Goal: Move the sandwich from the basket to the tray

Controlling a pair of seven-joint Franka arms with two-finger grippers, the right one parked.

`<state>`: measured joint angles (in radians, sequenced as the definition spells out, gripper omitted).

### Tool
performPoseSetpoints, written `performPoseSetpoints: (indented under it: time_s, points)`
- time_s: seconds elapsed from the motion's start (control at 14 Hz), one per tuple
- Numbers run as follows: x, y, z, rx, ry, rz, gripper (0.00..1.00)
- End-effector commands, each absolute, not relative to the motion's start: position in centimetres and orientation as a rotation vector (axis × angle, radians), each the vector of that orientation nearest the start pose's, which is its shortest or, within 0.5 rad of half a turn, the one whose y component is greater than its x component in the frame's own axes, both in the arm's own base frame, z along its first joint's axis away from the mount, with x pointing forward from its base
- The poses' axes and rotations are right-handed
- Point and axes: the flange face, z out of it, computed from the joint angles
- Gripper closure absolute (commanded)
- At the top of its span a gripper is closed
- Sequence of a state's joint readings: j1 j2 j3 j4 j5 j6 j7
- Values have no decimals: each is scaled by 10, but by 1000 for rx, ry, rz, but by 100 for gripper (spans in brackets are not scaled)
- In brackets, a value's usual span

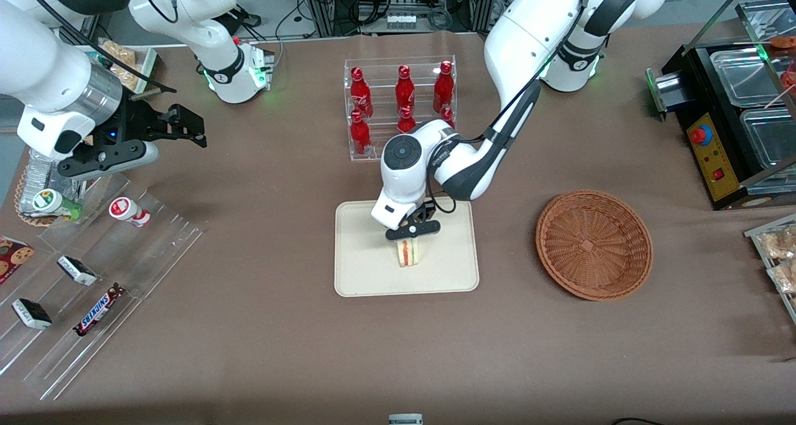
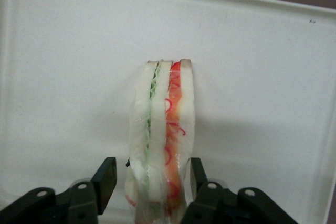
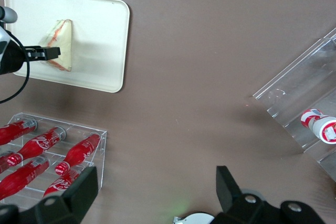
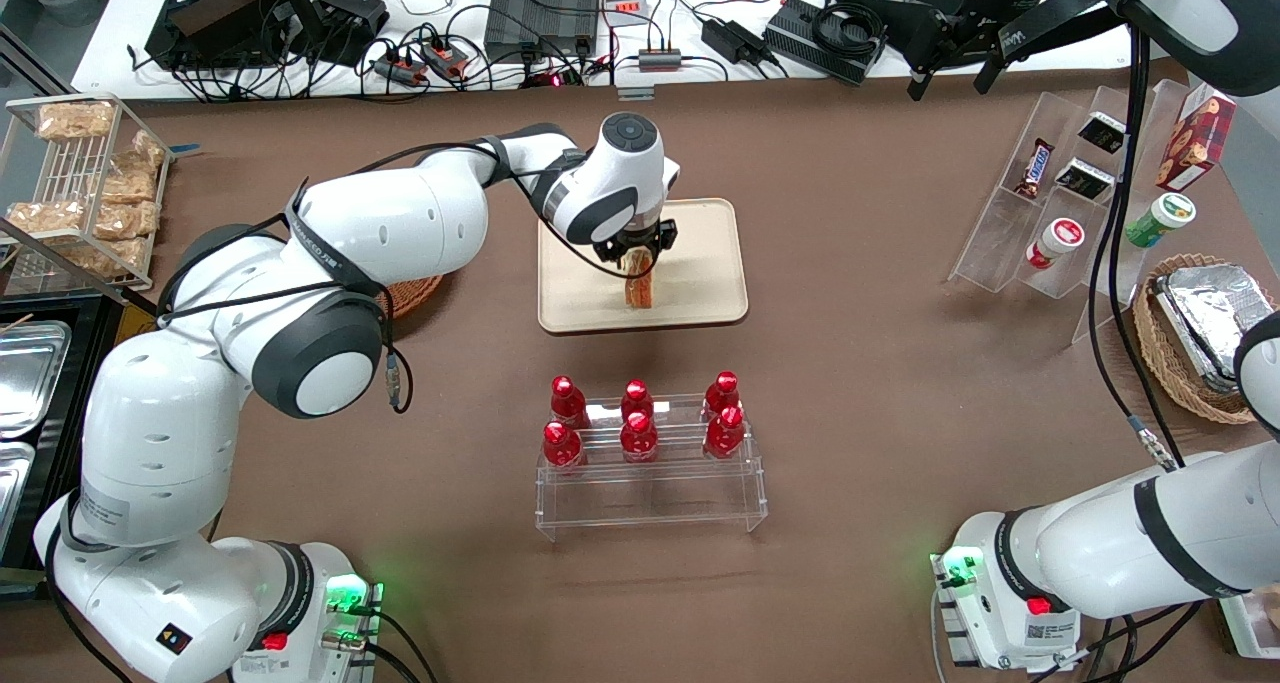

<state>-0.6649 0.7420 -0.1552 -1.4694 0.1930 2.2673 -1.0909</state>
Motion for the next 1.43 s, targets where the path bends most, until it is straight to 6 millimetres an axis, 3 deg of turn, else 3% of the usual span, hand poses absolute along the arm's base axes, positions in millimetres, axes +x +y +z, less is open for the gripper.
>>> performPoseSetpoints:
  time_s: [0.0,0.07,0.21,0.36,0.57,0.64,0.79,1.14,1.36]
  points:
    - [519,-506,330,-3150,-341,-228,0]
    - [518,-499,357,-3139,-353,-224,0]
    - [534,-462,413,-3123,-422,-256,0]
    - [527,-444,442,-3085,-394,-217,0]
    - [553,-387,463,-3042,-405,-177,0]
    - [548,-376,461,-3016,-374,-127,0]
    - [556,-329,461,-2988,-391,-86,0]
    - [547,-223,500,-3033,-252,-32,0]
    - [534,-171,526,-3043,-169,24,0]
